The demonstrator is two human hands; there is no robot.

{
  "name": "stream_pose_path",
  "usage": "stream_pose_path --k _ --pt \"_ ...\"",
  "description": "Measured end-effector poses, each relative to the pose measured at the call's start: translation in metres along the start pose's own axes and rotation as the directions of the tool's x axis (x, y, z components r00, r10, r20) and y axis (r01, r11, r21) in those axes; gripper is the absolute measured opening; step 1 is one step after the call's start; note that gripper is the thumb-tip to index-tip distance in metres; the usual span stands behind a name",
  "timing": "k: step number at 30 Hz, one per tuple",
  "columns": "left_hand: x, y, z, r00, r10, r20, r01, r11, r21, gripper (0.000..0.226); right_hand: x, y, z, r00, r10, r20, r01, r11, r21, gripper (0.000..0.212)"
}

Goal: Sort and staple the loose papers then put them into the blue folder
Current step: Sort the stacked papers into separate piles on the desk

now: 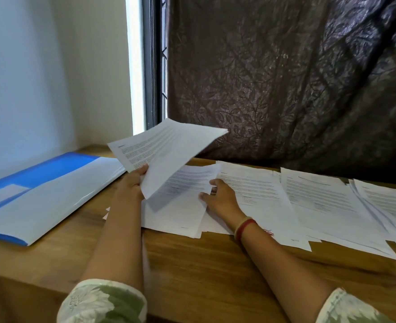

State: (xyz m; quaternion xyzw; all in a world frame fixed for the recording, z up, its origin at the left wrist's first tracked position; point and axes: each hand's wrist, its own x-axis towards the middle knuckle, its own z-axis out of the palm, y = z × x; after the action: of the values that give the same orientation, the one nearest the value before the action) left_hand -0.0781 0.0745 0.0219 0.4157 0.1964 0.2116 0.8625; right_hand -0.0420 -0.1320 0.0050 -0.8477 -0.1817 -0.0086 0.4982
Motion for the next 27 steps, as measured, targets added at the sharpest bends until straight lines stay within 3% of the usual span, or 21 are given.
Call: stream_pose_path --k 3,6,8,11,13,15,17,19,23,27 --pt "0.003 -0.003 0.002 0.997 0.022 0.079 -0.032 0.992 0.125 0.042 0.002 0.004 -0.004 0.998 -0.019 0.053 0.022 0.997 -0.071 0.052" --pt "0.004 -0.004 0.004 0.994 -0.014 0.110 -0.002 0.990 0.141 0.037 0.003 0.008 -0.004 0.992 -0.036 0.119 0.055 0.985 -0.166 0.054" --pt "0.004 -0.003 0.003 0.988 -0.031 0.152 0.004 0.985 0.172 0.034 0.010 0.011 -0.005 0.999 -0.031 0.036 0.037 0.983 -0.182 0.040" --pt "0.010 -0.005 0.001 0.978 -0.025 0.209 -0.020 0.977 0.210 0.032 0.021 0.009 -0.022 0.980 0.106 -0.167 -0.073 0.978 0.194 0.015" --pt "0.016 -0.006 -0.003 0.968 -0.023 0.248 -0.029 0.979 0.204 0.037 0.025 0.005 -0.044 0.951 0.196 -0.237 -0.105 0.931 0.351 0.015" --pt "0.018 -0.006 -0.004 0.952 -0.025 0.306 -0.039 0.979 0.202 0.053 0.024 0.006 -0.062 0.943 0.291 -0.161 -0.170 0.838 0.519 0.026" --pt "0.020 -0.005 -0.005 0.938 -0.033 0.345 -0.043 0.977 0.209 0.069 0.020 0.006 -0.072 0.958 0.286 -0.014 -0.213 0.748 0.629 0.039" --pt "0.022 -0.005 -0.007 0.927 -0.042 0.373 -0.042 0.976 0.214 0.075 0.018 0.005 -0.071 0.973 0.230 0.011 -0.199 0.817 0.540 0.037" --pt "0.017 -0.006 -0.006 0.936 -0.044 0.350 -0.042 0.971 0.236 0.062 0.016 0.002 -0.058 0.969 0.132 -0.209 -0.055 0.939 0.340 0.017" --pt "0.021 -0.010 -0.002 0.943 -0.057 0.329 -0.029 0.967 0.252 0.046 0.015 0.003 -0.057 0.940 0.040 -0.340 0.046 0.969 0.242 0.021"
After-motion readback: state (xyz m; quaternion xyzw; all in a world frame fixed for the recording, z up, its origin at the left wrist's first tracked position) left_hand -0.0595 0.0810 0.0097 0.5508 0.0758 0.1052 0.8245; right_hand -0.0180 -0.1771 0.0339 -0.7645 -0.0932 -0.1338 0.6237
